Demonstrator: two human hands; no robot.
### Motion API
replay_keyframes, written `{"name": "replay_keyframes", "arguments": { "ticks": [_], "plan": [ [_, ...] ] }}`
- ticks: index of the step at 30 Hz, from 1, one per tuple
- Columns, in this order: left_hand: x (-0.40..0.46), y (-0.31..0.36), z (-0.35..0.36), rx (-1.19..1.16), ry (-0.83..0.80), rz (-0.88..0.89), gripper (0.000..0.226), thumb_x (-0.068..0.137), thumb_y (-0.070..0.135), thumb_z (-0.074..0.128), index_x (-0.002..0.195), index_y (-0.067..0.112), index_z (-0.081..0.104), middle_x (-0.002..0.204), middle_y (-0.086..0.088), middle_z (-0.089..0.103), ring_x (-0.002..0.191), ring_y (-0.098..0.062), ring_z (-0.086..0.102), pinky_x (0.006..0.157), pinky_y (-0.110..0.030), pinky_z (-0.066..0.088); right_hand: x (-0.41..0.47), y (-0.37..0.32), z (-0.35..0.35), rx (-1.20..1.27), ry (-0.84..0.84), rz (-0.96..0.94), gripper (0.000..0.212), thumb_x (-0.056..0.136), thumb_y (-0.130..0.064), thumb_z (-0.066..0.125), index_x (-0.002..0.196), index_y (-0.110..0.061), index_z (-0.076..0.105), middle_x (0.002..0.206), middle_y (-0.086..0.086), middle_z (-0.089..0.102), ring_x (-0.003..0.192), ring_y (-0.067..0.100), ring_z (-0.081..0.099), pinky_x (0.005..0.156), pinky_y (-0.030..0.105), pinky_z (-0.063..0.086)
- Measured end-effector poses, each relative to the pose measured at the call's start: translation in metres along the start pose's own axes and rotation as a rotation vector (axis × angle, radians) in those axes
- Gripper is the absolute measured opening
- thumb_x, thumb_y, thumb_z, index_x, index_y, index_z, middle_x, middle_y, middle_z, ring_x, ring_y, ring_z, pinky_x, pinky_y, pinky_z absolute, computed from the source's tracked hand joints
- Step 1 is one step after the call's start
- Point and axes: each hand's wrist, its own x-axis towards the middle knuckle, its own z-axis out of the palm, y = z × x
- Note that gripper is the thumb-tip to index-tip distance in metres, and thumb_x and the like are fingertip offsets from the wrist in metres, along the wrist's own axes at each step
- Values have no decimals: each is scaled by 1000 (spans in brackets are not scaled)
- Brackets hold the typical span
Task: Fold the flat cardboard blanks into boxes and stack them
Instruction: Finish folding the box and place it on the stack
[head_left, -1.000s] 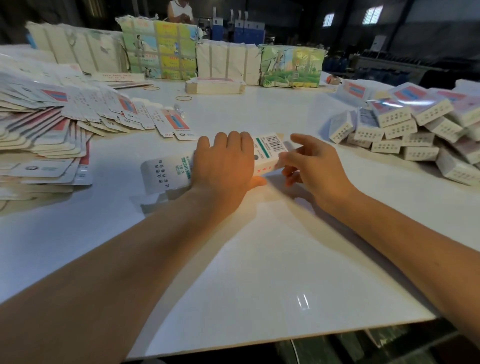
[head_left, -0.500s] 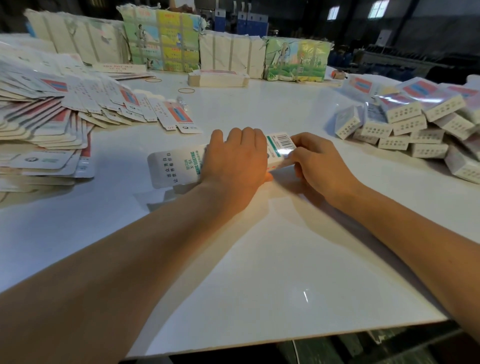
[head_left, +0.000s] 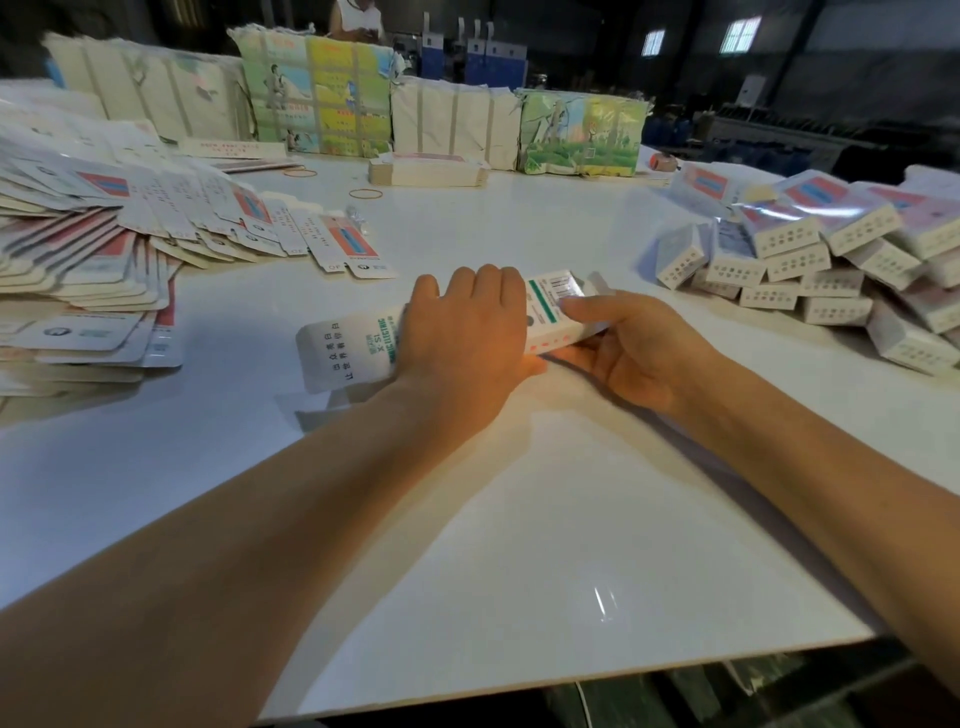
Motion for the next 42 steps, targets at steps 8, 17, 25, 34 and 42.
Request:
{"name": "replay_keyframes", "arguments": {
  "ticks": [8,17,25,34,42],
  "plan": [
    [-3,3,3,-11,17,-24,49,97,39,41,133,8,28,117,-7,48,103,-22,49,79,-34,32,-12,21,13,-1442,212,-768,26,101,-25,35,105,-5,51,89,10,63,66,23,51,54,30,24],
    [-5,-3,4,-15,40,36,67,89,59,46,133,10,28,117,-6,48,101,-21,47,82,-33,34,-4,6,8,-116,91,-167,24,92,-3,43,84,0,65,76,14,73,73,26,72,58,32,58],
    [-5,-6,3,-12,48,47,67,89,58,46,133,12,26,118,-5,47,101,-20,46,83,-32,34,-2,5,4,-120,85,-171,24,93,0,41,85,0,65,80,14,74,77,28,72,65,36,60],
    [-1,-2,1,19,54,69,59,93,49,46,131,9,27,117,-7,47,102,-22,46,81,-32,31,-2,6,8,-284,202,-289,27,87,2,39,76,0,64,80,16,71,79,28,72,76,45,59],
    [-4,-3,0,37,65,15,68,90,55,48,134,9,25,119,-6,47,105,-22,46,83,-32,33,-11,7,9,-913,235,-568,34,91,-6,37,87,4,70,92,1,71,82,38,66,70,53,55]
  ]
}}
